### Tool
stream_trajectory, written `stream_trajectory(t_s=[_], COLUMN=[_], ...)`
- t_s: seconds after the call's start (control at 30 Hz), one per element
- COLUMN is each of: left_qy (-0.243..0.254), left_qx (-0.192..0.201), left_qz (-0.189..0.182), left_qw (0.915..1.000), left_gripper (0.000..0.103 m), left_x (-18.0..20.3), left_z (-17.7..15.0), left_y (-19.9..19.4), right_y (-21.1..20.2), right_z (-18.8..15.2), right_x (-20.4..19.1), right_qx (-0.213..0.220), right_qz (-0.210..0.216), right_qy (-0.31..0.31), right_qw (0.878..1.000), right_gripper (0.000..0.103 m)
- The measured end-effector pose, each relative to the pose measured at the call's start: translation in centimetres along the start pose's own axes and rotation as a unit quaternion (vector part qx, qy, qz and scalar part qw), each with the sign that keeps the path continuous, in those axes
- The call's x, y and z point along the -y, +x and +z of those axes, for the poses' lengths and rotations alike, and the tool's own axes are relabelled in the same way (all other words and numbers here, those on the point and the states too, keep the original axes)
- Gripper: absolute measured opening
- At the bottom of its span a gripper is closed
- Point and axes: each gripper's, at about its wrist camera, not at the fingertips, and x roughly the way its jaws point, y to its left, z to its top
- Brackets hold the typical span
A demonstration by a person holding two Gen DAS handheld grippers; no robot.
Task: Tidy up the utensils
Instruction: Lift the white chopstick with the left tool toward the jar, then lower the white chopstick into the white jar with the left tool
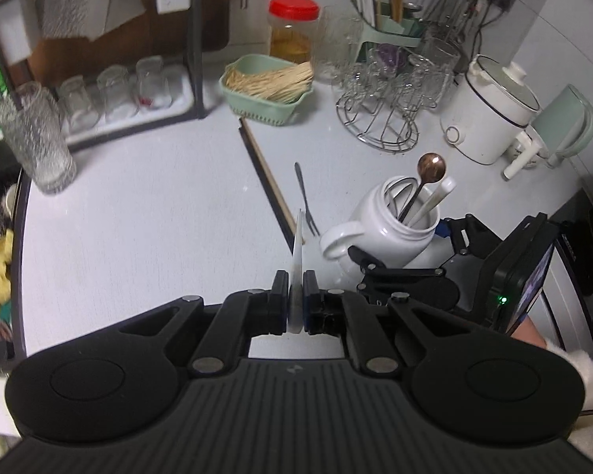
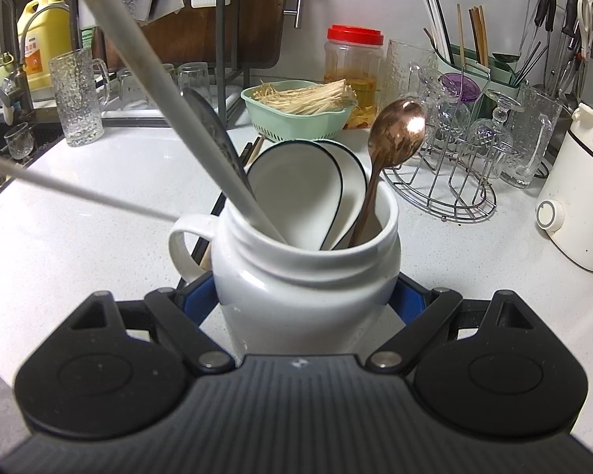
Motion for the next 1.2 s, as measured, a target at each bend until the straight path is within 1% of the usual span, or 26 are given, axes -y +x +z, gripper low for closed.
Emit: stream_trajectory(t_s=[0.1,0.17,0.27,0.37,0.47,0.57,0.77,0.93,1.0,1.07,1.2], left_qy=[0.019,0.042,0.064,0.099,0.124,0.144,0.150,0.145,0.147,0.159,0.172], left_qx=[-0.003,-0.004,-0.011,-0.014,-0.020,-0.035,-0.079,-0.102,-0.112,-0.119,-0.139], left_qz=[-0.001,0.005,0.001,0.006,-0.003,-0.017,-0.053,-0.078,-0.085,-0.082,-0.087], left_qw=[0.9998,0.9991,0.9979,0.9950,0.9920,0.9889,0.9840,0.9811,0.9791,0.9766,0.9713], left_gripper=[0.008,0.008,0.008,0.008,0.008,0.008,0.008,0.008,0.008,0.008,0.008], left_x=[0.1,0.2,0.1,0.5,1.3,2.3,4.2,5.2,5.6,6.0,6.8], left_z=[1.2,2.3,4.5,6.8,8.9,10.6,12.8,13.7,13.9,14.0,14.0], left_y=[-0.4,-0.7,-1.3,-2.4,-3.9,-5.5,-8.3,-9.6,-9.8,-9.7,-8.4], right_y=[0.1,0.1,0.1,0.2,0.1,0.1,0.1,0.1,0.1,0.0,0.0], right_z=[0.0,0.0,0.1,0.1,0.0,0.0,-0.1,-0.1,-0.1,-0.1,-0.2], right_x=[0.0,0.1,0.1,0.1,0.0,0.0,0.0,0.0,0.0,0.0,-0.1], right_qx=[0.000,0.000,0.000,-0.001,-0.001,-0.001,0.003,0.004,0.005,0.005,0.008], right_qz=[0.001,0.002,0.002,0.003,0.003,0.003,0.003,0.002,0.002,0.002,0.001], right_qy=[-0.001,-0.001,-0.002,-0.002,-0.002,-0.002,-0.001,0.000,0.000,0.001,0.001], right_qw=[1.000,1.000,1.000,1.000,1.000,1.000,1.000,1.000,1.000,1.000,1.000], right_gripper=[0.092,0.092,0.092,0.092,0.092,0.092,0.092,0.092,0.092,0.092,0.092])
